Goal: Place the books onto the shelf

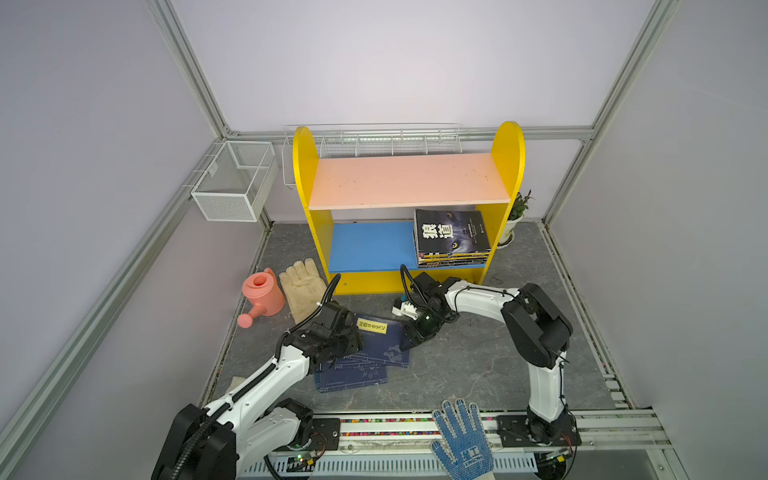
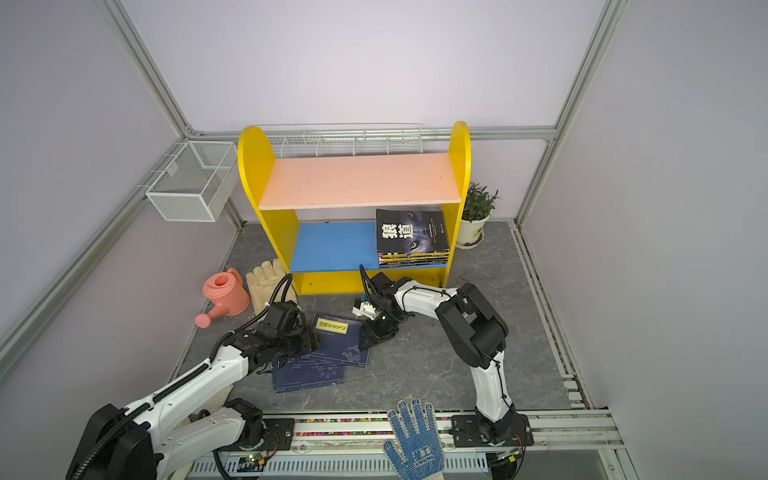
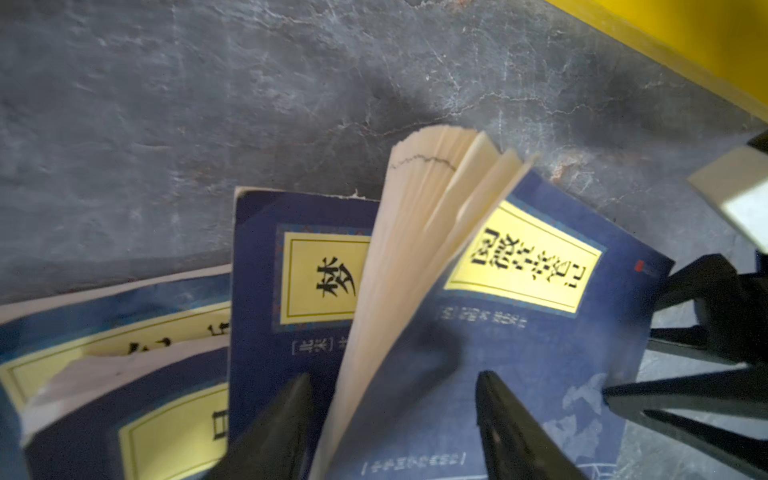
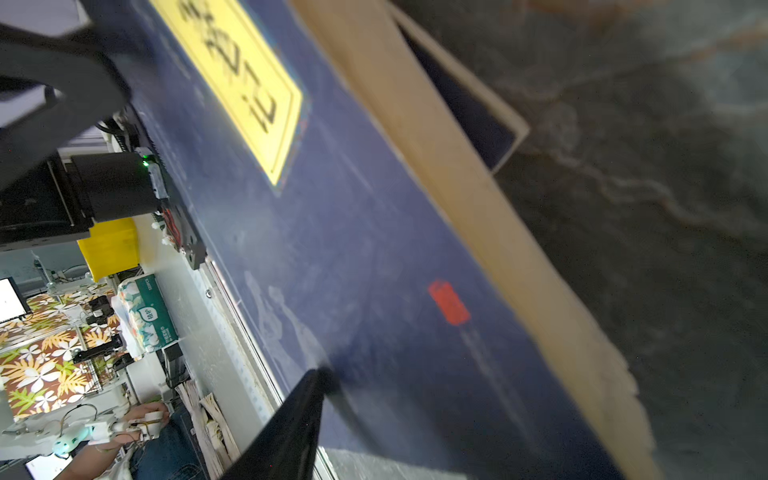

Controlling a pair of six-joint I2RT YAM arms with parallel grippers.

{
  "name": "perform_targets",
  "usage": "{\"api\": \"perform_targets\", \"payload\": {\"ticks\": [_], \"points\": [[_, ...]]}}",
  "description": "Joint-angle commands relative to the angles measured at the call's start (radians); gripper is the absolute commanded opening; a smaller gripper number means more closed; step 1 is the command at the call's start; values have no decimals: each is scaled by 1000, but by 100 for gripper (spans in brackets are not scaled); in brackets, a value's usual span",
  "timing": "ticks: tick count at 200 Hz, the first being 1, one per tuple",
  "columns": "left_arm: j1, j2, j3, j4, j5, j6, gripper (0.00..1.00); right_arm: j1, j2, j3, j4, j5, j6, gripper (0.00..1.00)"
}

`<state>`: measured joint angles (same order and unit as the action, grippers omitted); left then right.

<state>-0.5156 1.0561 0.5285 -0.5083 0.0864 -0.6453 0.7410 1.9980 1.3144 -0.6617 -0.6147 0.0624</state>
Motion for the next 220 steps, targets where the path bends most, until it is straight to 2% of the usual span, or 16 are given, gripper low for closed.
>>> {"api": "perform_targets", "payload": {"ticks": [1, 19, 39, 53, 65, 87, 95, 105, 124, 136, 157, 182, 220], "points": [[-3, 19, -7, 16, 43, 22, 57, -6, -27, 52, 34, -45, -22, 54], [-3, 22, 1, 18, 66, 27, 49, -10, -70, 54, 61, -68, -20, 54], [-3, 8, 4, 31, 89, 29, 33, -17, -105, 68, 78, -95, -9, 52], [-3, -12, 6, 37, 96, 28, 23, -18, -124, 76, 88, -95, 6, 47], [-3, -34, 15, 30, 93, 29, 21, -20, -143, 72, 105, -87, 21, 37], [-3, -96, 42, 4, 57, 22, 21, -29, -194, 39, 151, -72, 48, 12], [-3, -128, 53, -11, 27, 14, 27, -37, -215, 23, 171, -75, 59, 7], [-3, -174, 68, -35, -21, -1, 43, -49, -242, 2, 197, -92, 75, 7], [0, -288, 95, -64, -113, -37, 68, -78, -292, -26, 245, -151, 111, 7], [7, -362, 103, -50, -123, -47, 76, -98, -318, -29, 265, -179, 131, 7], [47, -407, 116, -8, -56, -80, 87, -122, -353, -21, 307, -247, 167, 7], [119, -366, 111, 68, 126, -144, 97, -135, -389, -16, 385, -337, 231, 7], [131, -353, 58, 273, 289, -174, 99, -137, -415, -18, 456, -381, 298, 8]]}}
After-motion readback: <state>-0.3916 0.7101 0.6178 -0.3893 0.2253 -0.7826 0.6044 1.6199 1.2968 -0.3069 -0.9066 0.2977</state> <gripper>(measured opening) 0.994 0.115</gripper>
